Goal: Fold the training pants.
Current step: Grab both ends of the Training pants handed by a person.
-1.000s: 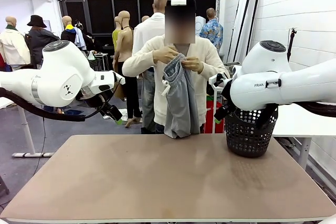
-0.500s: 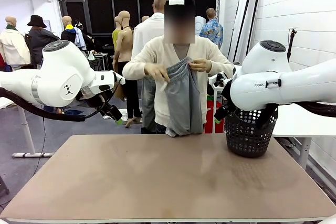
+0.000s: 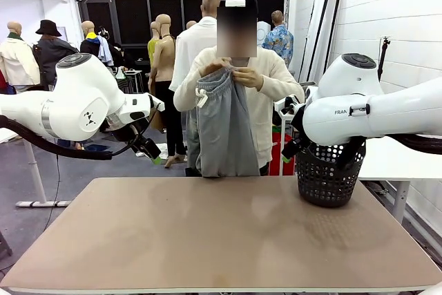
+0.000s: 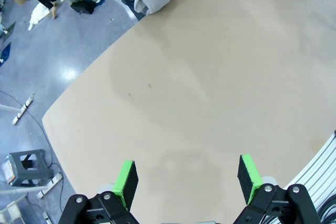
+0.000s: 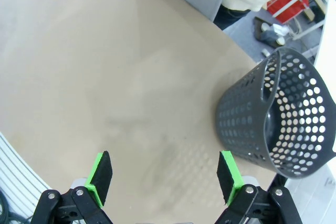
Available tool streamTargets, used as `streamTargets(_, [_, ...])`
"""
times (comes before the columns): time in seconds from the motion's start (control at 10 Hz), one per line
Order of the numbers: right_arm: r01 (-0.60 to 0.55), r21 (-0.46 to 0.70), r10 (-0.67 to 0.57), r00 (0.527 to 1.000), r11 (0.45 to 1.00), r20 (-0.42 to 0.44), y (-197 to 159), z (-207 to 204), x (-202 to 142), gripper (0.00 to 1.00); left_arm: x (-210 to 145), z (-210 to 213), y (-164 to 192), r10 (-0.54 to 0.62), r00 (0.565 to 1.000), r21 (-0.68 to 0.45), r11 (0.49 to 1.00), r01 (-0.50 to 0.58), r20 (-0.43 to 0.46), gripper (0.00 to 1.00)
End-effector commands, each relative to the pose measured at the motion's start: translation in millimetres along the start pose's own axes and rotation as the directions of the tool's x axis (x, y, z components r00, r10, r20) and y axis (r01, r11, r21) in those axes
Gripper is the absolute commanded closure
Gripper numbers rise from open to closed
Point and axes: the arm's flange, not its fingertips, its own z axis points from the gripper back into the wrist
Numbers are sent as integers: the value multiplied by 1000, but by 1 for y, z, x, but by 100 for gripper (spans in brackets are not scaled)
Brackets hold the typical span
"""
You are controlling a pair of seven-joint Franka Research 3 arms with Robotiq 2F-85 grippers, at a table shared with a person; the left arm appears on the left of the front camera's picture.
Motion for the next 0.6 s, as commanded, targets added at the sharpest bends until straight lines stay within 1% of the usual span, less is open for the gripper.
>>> streamTargets(0.0, [0,0,0,1000,1000,0,0,0,0,0,0,-1,0,1,1000,-3,1000,-1,0,0])
streamTargets(0.5, [0,0,0,1000,1000,0,0,0,0,0,0,-1,0,1,1000,-3,1000,-1,0,0])
